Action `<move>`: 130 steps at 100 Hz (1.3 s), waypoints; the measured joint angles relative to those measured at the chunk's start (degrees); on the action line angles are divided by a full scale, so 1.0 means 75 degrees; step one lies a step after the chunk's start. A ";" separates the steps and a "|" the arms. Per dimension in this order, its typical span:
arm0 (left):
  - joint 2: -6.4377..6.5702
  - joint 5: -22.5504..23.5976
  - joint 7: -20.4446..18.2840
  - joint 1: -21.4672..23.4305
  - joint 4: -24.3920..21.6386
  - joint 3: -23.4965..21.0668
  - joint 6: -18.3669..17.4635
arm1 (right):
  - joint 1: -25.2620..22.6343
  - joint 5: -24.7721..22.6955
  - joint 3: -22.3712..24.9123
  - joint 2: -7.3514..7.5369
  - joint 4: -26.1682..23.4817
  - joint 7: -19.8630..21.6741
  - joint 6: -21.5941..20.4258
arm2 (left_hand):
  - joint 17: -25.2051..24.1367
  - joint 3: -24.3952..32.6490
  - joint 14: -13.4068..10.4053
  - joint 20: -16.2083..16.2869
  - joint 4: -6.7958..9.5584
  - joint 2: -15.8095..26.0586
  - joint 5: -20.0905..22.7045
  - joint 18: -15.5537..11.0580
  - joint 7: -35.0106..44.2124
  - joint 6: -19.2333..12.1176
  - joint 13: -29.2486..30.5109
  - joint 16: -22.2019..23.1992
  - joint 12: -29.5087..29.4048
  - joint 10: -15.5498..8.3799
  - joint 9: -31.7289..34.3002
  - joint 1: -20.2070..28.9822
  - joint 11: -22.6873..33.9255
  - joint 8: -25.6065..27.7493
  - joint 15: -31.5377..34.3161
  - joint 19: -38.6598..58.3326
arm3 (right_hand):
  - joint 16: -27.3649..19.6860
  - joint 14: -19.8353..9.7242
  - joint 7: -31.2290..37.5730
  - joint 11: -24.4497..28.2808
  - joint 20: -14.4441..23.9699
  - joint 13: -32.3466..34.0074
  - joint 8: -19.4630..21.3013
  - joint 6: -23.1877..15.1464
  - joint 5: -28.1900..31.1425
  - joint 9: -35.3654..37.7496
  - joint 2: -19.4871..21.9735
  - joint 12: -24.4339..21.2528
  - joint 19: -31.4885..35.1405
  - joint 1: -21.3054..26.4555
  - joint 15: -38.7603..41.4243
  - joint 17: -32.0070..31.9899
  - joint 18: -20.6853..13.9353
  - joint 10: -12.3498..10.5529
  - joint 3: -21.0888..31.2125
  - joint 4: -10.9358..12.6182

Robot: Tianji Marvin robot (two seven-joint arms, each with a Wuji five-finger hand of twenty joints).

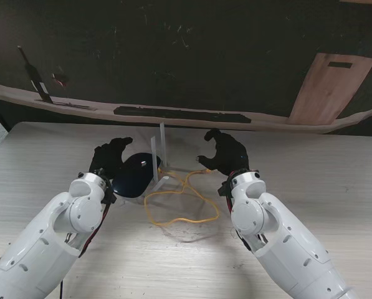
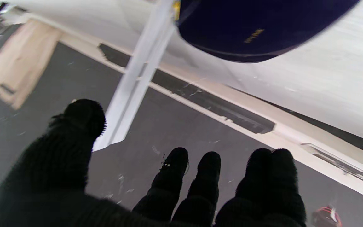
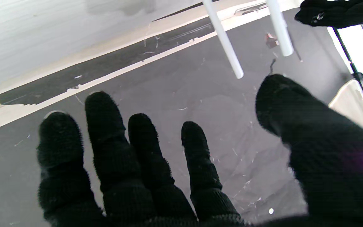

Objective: Untangle the Ethernet cable and plug it into the router

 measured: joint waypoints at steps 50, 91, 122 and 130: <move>-0.0101 -0.1558 0.0901 0.1544 -0.0519 -0.0883 -0.2759 | -0.1259 0.0791 0.1165 0.0359 -0.0780 0.0794 -0.1627 | 0.0458 0.0032 -0.0129 -0.0067 0.0012 -0.0026 0.0182 -0.0066 -0.0421 0.0029 0.0565 0.0000 0.0003 0.0001 0.0379 0.0121 -0.0075 0.0000 -0.0081 -0.0046 | -0.0181 -0.0375 0.0048 -0.0390 -0.0953 -0.1105 -0.0035 -0.0268 -0.0873 -0.0835 -0.0847 -0.0104 -0.2497 -0.0481 -0.1687 -0.1439 -0.0364 -0.0343 0.0244 -0.0361; 0.0013 -0.1520 0.0404 0.2151 -0.1000 -0.1108 -0.4382 | -0.2079 0.2237 0.1855 0.0489 -0.1076 0.2143 -0.3064 | 0.0648 0.0251 -0.0187 -0.0082 0.0013 -0.0264 0.0201 -0.0083 -0.0539 0.0003 0.0789 0.0005 0.0003 -0.0096 0.0635 0.0123 -0.0082 0.0000 -0.0189 -0.0137 | -0.0274 -0.0472 0.0143 -0.0492 -0.1041 -0.1358 -0.0036 -0.0347 -0.1046 -0.1210 -0.1140 -0.0117 -0.3210 -0.0665 -0.2043 -0.1578 -0.0492 -0.0448 0.0550 -0.0441; 0.0081 -0.2157 -0.0036 0.2004 -0.1014 -0.0743 -0.4100 | -0.2154 0.2817 0.2031 0.0584 -0.1159 0.2585 -0.3882 | 0.0656 0.0661 -0.0190 -0.0082 0.0013 -0.0348 0.0202 -0.0086 -0.0517 -0.0066 0.0800 0.0011 0.0003 -0.0097 0.0637 0.0102 -0.0082 0.0000 -0.0189 -0.0140 | -0.0274 -0.0681 0.0334 -0.0559 -0.1004 -0.1520 -0.0036 -0.0438 -0.1124 -0.1299 -0.1140 -0.0194 -0.3690 -0.0807 -0.2151 -0.1612 -0.0568 -0.0531 0.0554 -0.0444; 0.0083 -0.2031 0.0178 0.1803 -0.0831 -0.0480 -0.4368 | -0.2185 0.2567 0.2099 0.0593 -0.1212 0.2558 -0.4129 | 0.0656 0.0734 -0.0190 -0.0082 0.0013 -0.0422 0.0203 -0.0086 -0.0455 -0.0066 0.0800 0.0012 0.0003 -0.0097 0.0637 0.0101 -0.0082 0.0000 -0.0189 -0.0140 | -0.0274 -0.0764 0.0338 -0.0559 -0.0923 -0.1520 -0.0036 -0.0443 -0.1124 -0.1299 -0.1140 -0.0196 -0.3818 -0.0876 -0.2151 -0.1612 -0.0580 -0.0541 0.0554 -0.0445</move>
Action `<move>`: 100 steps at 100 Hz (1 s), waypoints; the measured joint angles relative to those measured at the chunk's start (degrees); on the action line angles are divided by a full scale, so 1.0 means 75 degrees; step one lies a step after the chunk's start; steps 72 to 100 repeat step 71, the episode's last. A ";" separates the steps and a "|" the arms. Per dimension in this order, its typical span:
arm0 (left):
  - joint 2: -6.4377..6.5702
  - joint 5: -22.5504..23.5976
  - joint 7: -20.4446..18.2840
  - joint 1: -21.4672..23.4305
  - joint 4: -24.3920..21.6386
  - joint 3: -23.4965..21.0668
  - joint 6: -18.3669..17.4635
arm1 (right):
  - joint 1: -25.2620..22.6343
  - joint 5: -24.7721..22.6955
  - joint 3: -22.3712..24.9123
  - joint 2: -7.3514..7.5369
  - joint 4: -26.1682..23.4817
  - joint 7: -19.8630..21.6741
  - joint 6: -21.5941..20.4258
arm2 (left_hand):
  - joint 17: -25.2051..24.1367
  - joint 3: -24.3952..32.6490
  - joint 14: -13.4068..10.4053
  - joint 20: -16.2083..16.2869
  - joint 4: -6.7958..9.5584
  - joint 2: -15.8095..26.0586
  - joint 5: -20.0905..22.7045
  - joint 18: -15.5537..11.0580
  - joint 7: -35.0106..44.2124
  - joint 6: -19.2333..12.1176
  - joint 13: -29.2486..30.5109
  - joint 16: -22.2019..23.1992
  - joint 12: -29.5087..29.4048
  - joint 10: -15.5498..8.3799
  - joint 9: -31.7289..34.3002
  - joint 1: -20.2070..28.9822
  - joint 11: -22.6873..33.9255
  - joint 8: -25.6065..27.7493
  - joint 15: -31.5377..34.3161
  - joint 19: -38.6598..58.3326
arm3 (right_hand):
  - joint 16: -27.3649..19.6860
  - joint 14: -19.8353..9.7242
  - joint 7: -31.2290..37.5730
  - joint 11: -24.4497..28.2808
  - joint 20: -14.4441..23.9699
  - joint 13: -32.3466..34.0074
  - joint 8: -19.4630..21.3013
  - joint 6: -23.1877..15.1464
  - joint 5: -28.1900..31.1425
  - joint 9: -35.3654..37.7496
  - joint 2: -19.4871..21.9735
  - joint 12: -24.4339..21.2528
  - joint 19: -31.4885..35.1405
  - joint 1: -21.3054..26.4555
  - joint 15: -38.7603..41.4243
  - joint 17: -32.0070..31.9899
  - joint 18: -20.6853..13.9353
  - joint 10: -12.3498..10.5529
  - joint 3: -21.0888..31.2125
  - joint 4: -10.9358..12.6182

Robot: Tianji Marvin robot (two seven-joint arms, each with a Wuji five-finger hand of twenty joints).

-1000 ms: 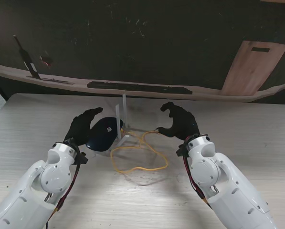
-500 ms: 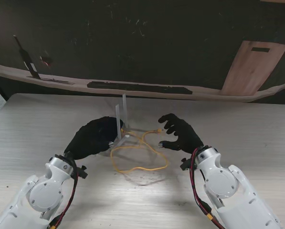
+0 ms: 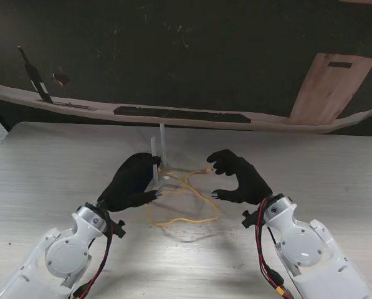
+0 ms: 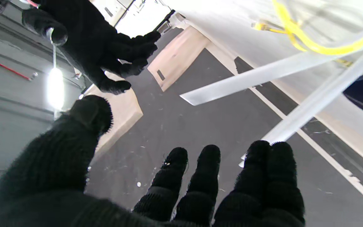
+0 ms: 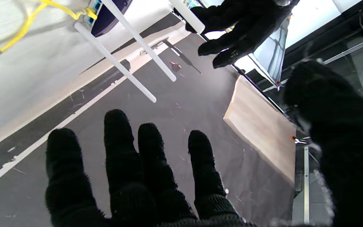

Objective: Untangle the Ethernet cable and plug it into the router

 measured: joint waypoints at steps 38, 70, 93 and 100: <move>-0.0004 0.0167 -0.0138 -0.0384 -0.0049 0.0544 0.0067 | -0.0372 0.0340 0.0178 0.0022 -0.0470 -0.0086 -0.0541 | 0.0001 0.0082 0.0000 0.0000 0.0000 -0.0002 0.0002 0.0000 0.0068 0.0000 0.0000 0.0001 0.0002 0.0000 0.0000 -0.0006 0.0000 0.0000 0.0000 -0.0001 | 0.0000 -0.0003 0.0084 -0.0001 0.0262 0.0004 0.0000 -0.0115 -0.0001 0.0106 0.0017 -0.0001 -0.0158 -0.0319 0.0000 0.0162 -0.0004 -0.0085 0.0073 -0.0019; -0.0056 0.0331 -0.0025 -0.0619 -0.0017 0.0722 0.0183 | -0.0417 0.0420 0.0186 0.0015 -0.0549 -0.0142 -0.0545 | 0.0001 0.0083 0.0000 0.0000 0.0000 -0.0001 0.0002 0.0000 0.0070 -0.0001 0.0000 0.0002 0.0002 0.0000 0.0000 -0.0006 0.0000 0.0000 0.0001 -0.0001 | 0.0000 -0.0003 0.0090 -0.0001 0.0370 0.0006 0.0000 -0.0116 -0.0001 0.0115 0.0017 -0.0001 -0.0205 -0.0400 0.0000 0.0200 -0.0004 -0.0090 0.0118 -0.0085; -0.0057 0.0329 -0.0021 -0.0620 -0.0017 0.0727 0.0193 | -0.0418 0.0419 0.0186 0.0014 -0.0550 -0.0150 -0.0545 | 0.0001 0.0083 0.0000 0.0000 0.0000 -0.0001 0.0002 0.0000 0.0071 -0.0001 0.0000 0.0002 0.0002 0.0000 0.0000 -0.0006 0.0000 0.0000 0.0001 -0.0001 | 0.0000 -0.0003 0.0090 -0.0001 0.0371 0.0006 0.0000 -0.0116 -0.0001 0.0116 0.0017 -0.0001 -0.0206 -0.0400 0.0000 0.0200 -0.0004 -0.0090 0.0118 -0.0085; -0.0057 0.0329 -0.0021 -0.0620 -0.0017 0.0727 0.0193 | -0.0418 0.0419 0.0186 0.0014 -0.0550 -0.0150 -0.0545 | 0.0001 0.0083 0.0000 0.0000 0.0000 -0.0001 0.0002 0.0000 0.0071 -0.0001 0.0000 0.0002 0.0002 0.0000 0.0000 -0.0006 0.0000 0.0000 0.0001 -0.0001 | 0.0000 -0.0003 0.0090 -0.0001 0.0371 0.0006 0.0000 -0.0116 -0.0001 0.0116 0.0017 -0.0001 -0.0206 -0.0400 0.0000 0.0200 -0.0004 -0.0090 0.0118 -0.0085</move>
